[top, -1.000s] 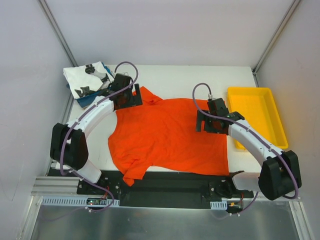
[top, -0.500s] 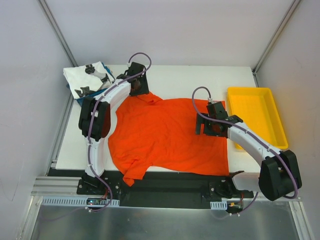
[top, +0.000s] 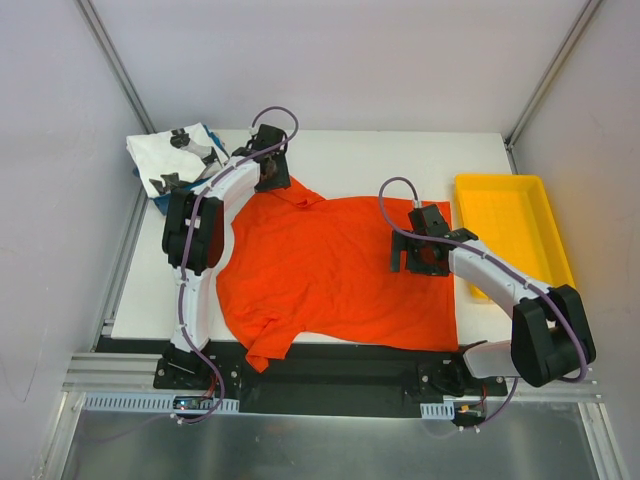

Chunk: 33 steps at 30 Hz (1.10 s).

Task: Fold and stack the t-shirts
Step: Flatten the tshirt out

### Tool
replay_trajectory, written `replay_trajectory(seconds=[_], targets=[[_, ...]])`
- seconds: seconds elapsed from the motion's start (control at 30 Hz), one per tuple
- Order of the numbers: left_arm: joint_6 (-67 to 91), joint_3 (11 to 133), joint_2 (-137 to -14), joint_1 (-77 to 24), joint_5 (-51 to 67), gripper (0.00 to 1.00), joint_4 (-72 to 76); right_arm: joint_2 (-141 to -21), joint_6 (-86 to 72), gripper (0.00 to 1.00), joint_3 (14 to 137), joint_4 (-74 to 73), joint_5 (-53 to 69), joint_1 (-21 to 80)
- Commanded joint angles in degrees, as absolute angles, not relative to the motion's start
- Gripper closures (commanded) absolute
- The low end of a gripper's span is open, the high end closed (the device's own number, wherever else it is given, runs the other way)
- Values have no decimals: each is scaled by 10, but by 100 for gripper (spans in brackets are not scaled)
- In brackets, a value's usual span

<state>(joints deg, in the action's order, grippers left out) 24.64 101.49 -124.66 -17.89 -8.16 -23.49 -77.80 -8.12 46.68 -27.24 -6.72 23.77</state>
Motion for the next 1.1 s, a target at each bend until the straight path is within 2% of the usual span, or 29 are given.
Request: replay_trajectory(seconds=[0.0,0.43,0.7,1.07], targets=[[248,1032,-1269,-171,-91,50,-250,-781,-76,3,475,-269,-77,239],[266,1071,-1305,-170,-89,60,-250,-784,-77,3,470,-271,-86,239],[257,1112,-1324,-169,-92,61,-250,-788,-76,3,473,-272,-91,239],[270,1068,-1303,-168,-145,61,-256,-787,-73,3,473,-276,-94,239]])
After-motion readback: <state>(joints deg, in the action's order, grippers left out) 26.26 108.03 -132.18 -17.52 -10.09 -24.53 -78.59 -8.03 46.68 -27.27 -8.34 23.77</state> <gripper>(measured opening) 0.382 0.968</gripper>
